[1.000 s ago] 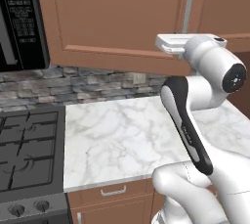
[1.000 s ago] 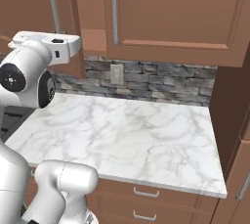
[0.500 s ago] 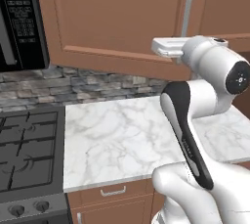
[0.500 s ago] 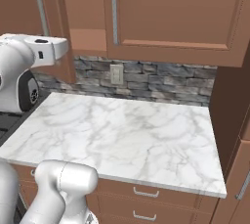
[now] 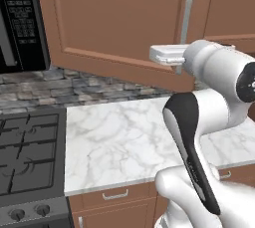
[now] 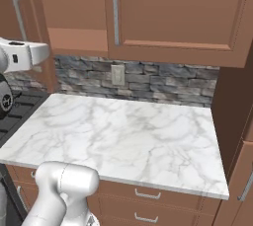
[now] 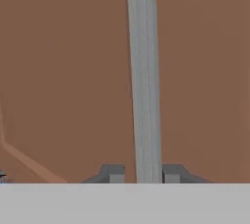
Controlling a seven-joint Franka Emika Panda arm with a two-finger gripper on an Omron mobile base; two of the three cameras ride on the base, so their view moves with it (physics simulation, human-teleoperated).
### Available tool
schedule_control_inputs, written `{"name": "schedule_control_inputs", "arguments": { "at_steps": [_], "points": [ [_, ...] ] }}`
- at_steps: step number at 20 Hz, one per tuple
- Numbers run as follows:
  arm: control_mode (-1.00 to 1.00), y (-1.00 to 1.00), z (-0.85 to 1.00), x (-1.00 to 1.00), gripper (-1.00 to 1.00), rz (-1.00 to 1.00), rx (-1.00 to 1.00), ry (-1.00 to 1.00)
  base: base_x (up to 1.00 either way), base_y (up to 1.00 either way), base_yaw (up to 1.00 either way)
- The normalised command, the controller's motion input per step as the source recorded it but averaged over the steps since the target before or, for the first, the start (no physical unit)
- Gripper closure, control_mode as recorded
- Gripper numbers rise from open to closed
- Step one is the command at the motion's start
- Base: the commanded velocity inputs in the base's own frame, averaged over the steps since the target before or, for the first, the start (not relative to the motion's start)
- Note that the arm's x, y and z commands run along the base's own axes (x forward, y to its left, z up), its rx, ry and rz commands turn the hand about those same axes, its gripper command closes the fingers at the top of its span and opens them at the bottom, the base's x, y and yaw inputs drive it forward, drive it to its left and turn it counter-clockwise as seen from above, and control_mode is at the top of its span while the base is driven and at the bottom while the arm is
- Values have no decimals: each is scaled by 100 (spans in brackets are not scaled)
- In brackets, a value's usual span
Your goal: Get the candle and the beer from the cabinet and move them to the dining counter.
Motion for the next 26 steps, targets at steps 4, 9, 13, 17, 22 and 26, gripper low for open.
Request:
{"name": "schedule_control_inputs", "arguments": {
  "at_steps": [4,9,13,17,22,26],
  "points": [
    [-100,49,-6,-54,100,0,0,2,0,0,0],
    [-100,52,-6,-55,100,1,0,0,0,0,0],
    [-100,56,-5,-51,100,1,0,0,0,0,0],
    [-100,62,-5,-46,100,3,-1,0,0,0,0],
    [-100,59,-4,-44,100,4,-1,0,0,0,0],
    [-100,59,-4,-39,100,4,-1,0,0,0,0]
  ]
}}
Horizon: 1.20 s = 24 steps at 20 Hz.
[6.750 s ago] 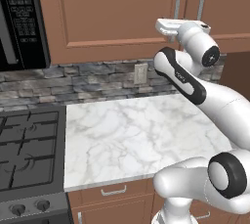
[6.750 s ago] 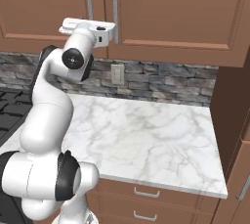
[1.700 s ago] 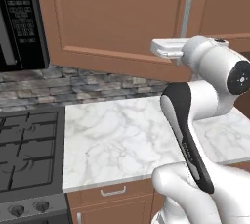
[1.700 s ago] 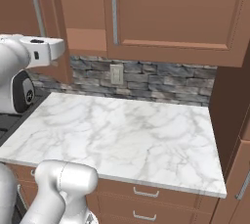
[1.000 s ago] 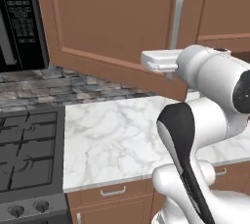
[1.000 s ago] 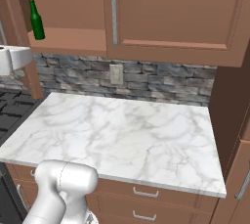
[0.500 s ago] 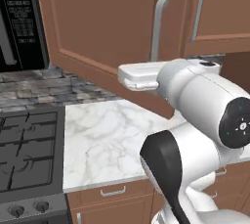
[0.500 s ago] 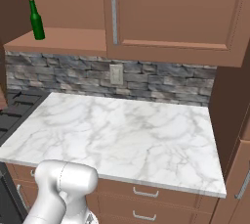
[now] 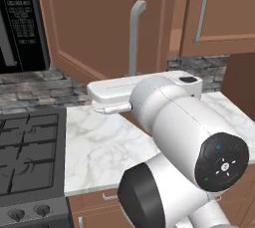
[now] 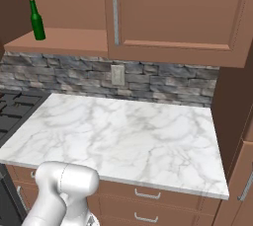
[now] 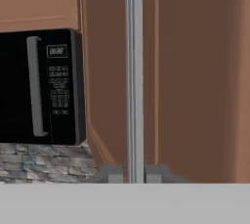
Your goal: Get the candle and the beer from the cabinet and move them to the dining counter.
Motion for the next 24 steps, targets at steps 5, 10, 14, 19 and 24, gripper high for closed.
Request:
{"name": "schedule_control_inputs", "arguments": {
  "at_steps": [5,10,14,19,24],
  "points": [
    [-100,56,-3,-37,100,4,0,0,0,0,0],
    [-100,56,-3,-34,100,3,0,0,0,0,0],
    [-100,55,-3,-31,100,3,0,0,0,0,0],
    [-100,51,-2,-28,100,2,0,0,0,0,0],
    [-100,45,0,-23,100,2,0,0,0,0,0]
  ]
}}
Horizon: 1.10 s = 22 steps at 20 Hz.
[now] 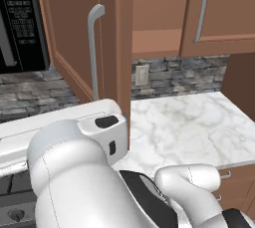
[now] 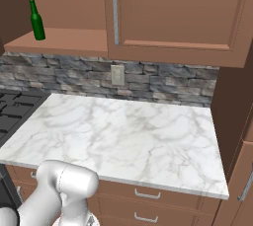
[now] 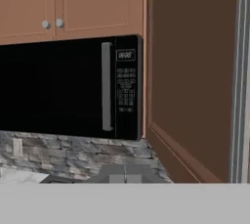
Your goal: Get the candle and the beer from the cabinet and move them to the dining counter.
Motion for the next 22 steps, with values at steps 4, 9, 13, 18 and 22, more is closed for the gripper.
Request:
{"name": "schedule_control_inputs", "arguments": {
  "at_steps": [4,9,13,18,22],
  "points": [
    [-100,29,0,-14,100,1,0,0,0,0,0],
    [-100,13,0,-27,100,1,0,0,0,0,0],
    [-100,-44,1,-76,100,3,0,0,0,0,0],
    [-100,-80,0,-46,100,4,0,0,0,0,0],
    [-100,-99,0,-38,100,7,1,0,0,0,0]
  ]
}}
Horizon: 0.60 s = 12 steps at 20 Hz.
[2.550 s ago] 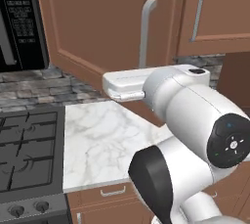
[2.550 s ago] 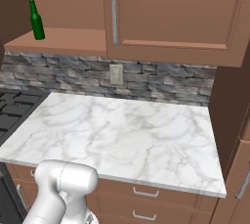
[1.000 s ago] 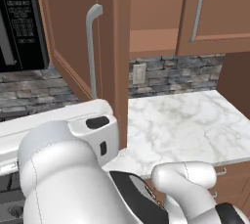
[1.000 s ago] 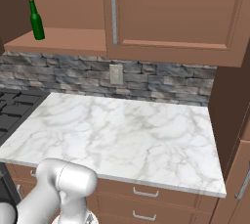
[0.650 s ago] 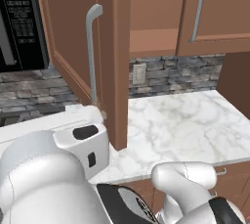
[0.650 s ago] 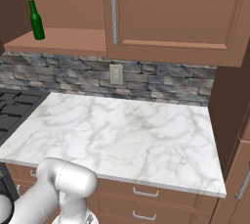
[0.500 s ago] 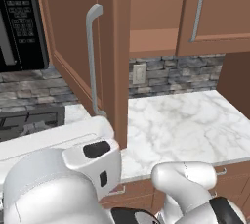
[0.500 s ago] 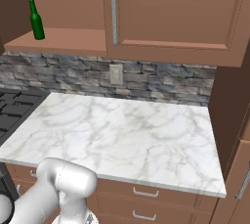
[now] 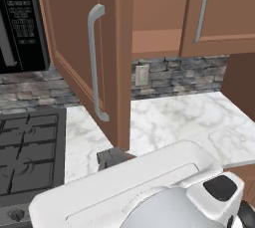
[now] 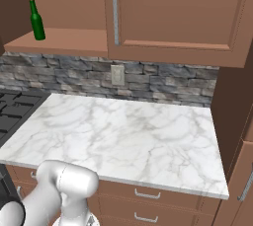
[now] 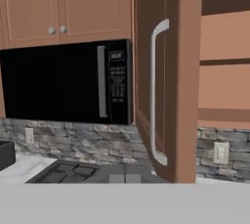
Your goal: Get the candle and the beer from the cabinet and move them to the dining counter.
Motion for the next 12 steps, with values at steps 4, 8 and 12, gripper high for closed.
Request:
{"name": "schedule_control_inputs", "arguments": {
  "at_steps": [4,8,12],
  "points": [
    [-100,-100,0,-25,100,9,3,0,0,0,0],
    [-100,-100,0,-24,100,10,5,0,0,0,0],
    [-100,-100,0,-21,100,13,4,0,0,0,0]
  ]
}}
